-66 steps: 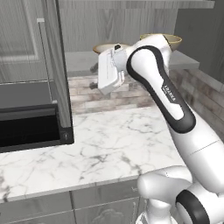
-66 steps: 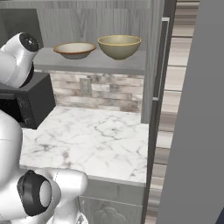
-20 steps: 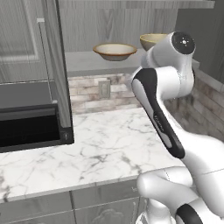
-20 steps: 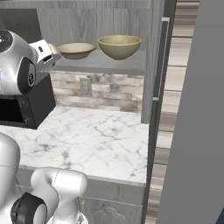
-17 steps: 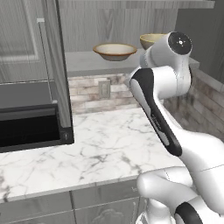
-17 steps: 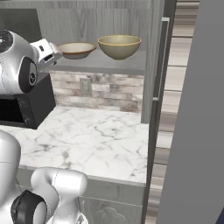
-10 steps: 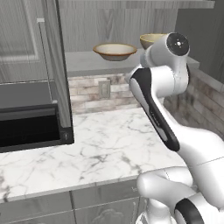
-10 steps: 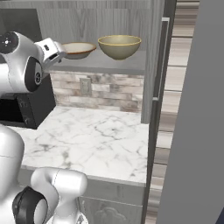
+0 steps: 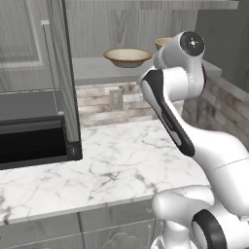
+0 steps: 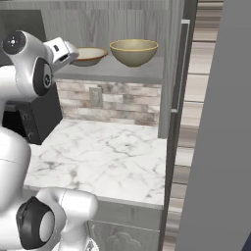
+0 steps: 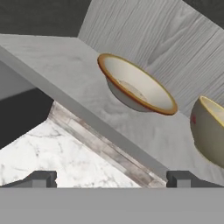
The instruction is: Move the bowls from the cabinet to the plates on the dining table.
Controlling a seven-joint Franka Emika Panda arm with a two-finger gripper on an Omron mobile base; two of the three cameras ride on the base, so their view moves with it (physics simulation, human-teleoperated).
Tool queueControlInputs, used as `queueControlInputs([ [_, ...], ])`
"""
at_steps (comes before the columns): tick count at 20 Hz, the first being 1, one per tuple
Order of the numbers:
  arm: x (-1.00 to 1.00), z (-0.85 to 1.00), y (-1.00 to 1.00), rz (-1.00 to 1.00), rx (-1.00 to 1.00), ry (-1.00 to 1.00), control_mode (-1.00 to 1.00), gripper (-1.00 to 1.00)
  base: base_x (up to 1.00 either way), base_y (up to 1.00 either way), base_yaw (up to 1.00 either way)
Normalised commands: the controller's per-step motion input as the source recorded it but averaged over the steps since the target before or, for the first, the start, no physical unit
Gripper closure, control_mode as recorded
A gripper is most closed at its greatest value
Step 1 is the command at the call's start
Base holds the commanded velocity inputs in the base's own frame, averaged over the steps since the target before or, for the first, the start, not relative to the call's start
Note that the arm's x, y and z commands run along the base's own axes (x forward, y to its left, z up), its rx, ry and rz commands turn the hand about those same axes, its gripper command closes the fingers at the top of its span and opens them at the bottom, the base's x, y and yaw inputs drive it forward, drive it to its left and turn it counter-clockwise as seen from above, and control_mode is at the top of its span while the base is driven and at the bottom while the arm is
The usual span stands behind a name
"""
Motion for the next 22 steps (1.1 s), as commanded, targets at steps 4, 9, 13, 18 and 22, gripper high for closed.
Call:
queueControlInputs([
  [4,0.21,0.1,0.0,-0.03,0.0,0.0,-1.0,-1.0,0.0,0.0,0.0],
  [9,0.23,0.03,0.0,-0.02,0.0,0.0,-1.0,-1.0,0.0,0.0,0.0],
  [13,0.26,0.0,0.0,0.0,0.0,0.0,-1.0,-1.0,0.0,0.0,0.0],
  [18,0.26,0.0,0.0,0.0,0.0,0.0,-1.0,-1.0,0.0,0.0,0.0],
  [22,0.23,-0.03,0.0,0.0,0.0,0.01,-1.0,-1.0,0.0,0.0,0.0],
])
